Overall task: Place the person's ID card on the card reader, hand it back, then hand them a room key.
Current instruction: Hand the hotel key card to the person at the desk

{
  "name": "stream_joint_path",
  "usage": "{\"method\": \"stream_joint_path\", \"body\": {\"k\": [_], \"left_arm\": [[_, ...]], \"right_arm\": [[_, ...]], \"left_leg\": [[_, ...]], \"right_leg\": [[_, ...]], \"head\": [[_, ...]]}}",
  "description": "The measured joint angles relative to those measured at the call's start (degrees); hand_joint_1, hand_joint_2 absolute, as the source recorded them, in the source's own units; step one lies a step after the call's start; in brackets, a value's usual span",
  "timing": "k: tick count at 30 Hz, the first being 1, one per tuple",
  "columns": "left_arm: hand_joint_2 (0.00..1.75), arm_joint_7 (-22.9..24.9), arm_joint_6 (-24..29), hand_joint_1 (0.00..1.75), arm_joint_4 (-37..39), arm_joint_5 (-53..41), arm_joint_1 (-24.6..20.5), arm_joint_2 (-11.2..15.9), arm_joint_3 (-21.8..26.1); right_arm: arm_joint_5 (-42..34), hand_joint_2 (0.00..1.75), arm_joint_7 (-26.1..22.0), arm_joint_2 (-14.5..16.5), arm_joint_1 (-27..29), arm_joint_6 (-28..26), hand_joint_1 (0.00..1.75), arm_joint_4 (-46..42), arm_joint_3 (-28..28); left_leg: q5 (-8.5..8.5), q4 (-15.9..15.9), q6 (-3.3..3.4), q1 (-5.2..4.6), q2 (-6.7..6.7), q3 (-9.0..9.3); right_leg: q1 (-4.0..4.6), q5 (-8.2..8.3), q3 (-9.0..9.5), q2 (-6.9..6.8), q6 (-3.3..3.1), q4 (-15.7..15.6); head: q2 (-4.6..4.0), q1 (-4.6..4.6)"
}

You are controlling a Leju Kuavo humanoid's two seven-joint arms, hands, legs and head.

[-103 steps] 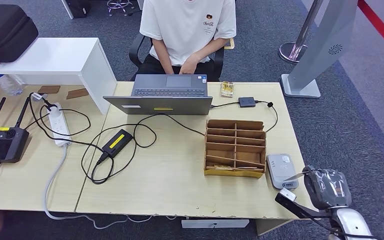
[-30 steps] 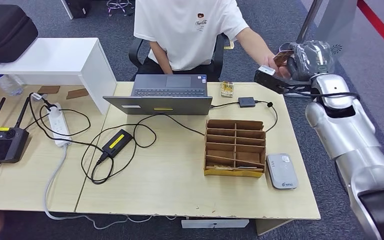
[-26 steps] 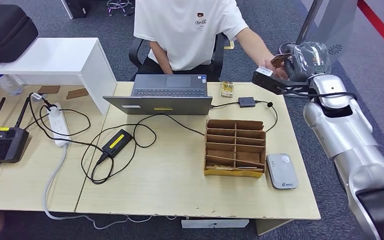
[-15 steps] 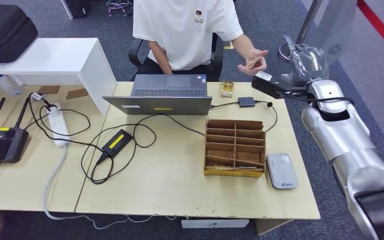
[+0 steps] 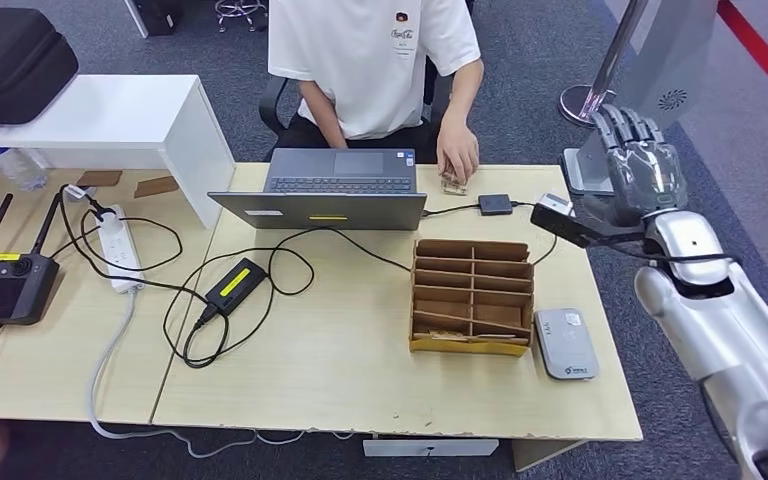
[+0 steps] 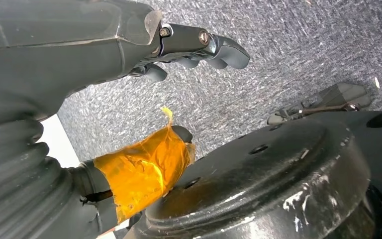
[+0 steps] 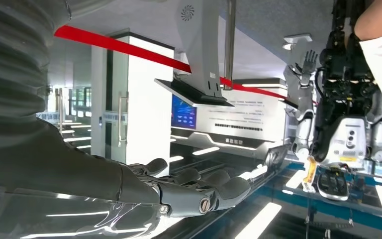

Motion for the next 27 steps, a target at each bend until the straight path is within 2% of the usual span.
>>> {"method": "stream_joint_path", "body": {"k": [4, 8, 16, 27], "left_arm": [[1.75, 0.0, 0.5, 0.0, 0.0, 0.7, 0.3, -0.3, 0.0], [1.75, 0.0, 0.8, 0.0, 0.0, 1.6, 0.6, -0.4, 0.3], [1.75, -0.5, 1.0, 0.0, 0.3, 3.1, 1.0, -0.7, 1.1], [1.75, -1.3, 1.7, 0.0, 1.5, 3.6, 1.1, -1.5, 2.1]], "right_arm": [[-1.2, 1.75, -0.4, -3.9, 10.2, -1.2, 0.0, -10.5, -4.6], [-2.3, 1.75, -1.3, -6.5, 20.7, -2.2, 0.0, -20.3, -10.5], [-3.8, 1.75, -4.0, -7.2, 39.0, -3.1, 0.0, -35.1, -20.4], [-3.3, 1.75, -6.2, -6.0, 50.7, -3.9, 0.0, -44.4, -25.7]], "left_leg": [[-0.11, 0.0, 0.05, 0.0, -0.02, -0.02], [-0.15, 0.0, 0.1, 0.0, -0.02, -0.03], [-0.18, 0.0, 0.08, 0.0, 0.01, -0.04], [-0.19, 0.0, 0.08, 0.0, 0.04, 0.02]], "right_leg": [[0.0, -0.04, 0.0, -0.04, 0.0, 0.0], [0.0, -0.09, 0.0, -0.04, -0.02, 0.0], [0.0, -0.15, -0.01, -0.03, -0.04, 0.0], [0.0, -0.15, 0.02, -0.03, -0.04, 0.0]], "head": [[0.0, -0.01], [0.0, 0.01], [0.0, -0.01], [0.0, 0.0]]}}
